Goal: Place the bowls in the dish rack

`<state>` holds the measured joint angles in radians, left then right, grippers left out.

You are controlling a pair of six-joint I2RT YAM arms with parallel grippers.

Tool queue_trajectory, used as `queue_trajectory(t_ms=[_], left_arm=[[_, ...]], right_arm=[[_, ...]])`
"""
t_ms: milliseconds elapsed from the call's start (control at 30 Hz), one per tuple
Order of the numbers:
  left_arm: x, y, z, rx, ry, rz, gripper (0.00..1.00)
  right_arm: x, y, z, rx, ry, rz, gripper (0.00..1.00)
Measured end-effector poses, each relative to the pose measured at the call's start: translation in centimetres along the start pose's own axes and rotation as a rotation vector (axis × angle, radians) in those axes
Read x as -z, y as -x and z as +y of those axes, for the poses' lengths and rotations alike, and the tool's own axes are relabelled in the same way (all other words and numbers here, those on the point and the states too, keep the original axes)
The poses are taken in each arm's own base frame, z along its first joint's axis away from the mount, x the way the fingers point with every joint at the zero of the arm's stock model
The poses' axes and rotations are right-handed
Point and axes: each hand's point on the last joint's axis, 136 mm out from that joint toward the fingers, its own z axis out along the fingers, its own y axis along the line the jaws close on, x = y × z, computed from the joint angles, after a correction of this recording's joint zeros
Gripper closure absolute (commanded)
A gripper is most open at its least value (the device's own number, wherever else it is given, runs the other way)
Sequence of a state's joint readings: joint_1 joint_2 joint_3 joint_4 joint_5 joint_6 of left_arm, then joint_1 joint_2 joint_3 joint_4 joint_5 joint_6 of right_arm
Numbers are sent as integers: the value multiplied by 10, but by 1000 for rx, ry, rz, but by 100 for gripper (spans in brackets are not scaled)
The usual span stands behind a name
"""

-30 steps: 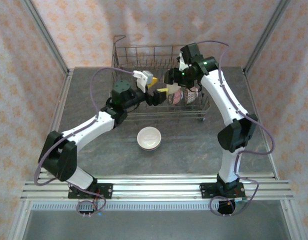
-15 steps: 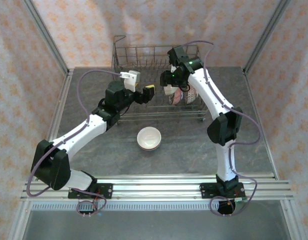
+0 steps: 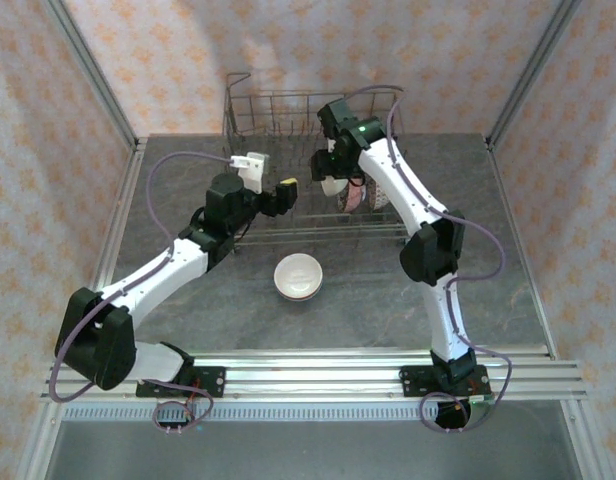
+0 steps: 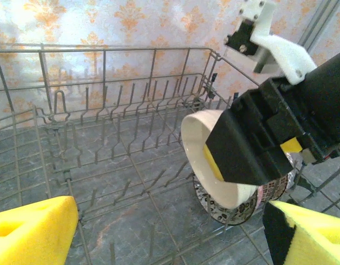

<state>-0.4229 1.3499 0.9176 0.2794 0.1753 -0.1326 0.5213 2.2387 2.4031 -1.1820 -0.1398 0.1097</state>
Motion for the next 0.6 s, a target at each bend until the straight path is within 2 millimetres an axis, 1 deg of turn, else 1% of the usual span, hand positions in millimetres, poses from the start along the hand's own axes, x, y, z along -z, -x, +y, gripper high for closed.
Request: queue_trajectory(t_ms=[67, 167, 267, 600], left_arm=[[2, -2, 3, 1, 14, -1, 12], [4, -11, 11, -1, 41, 14, 12], [5, -13, 17, 0, 59, 15, 12], [5, -13, 19, -9, 68, 15, 12]], right_arm=[[-5, -1, 1, 9, -6, 6, 53], [-11, -1, 1, 20, -22, 18, 53], [-15, -3, 1, 36, -39, 28, 53], [-26, -17, 4, 72, -112, 72, 52]])
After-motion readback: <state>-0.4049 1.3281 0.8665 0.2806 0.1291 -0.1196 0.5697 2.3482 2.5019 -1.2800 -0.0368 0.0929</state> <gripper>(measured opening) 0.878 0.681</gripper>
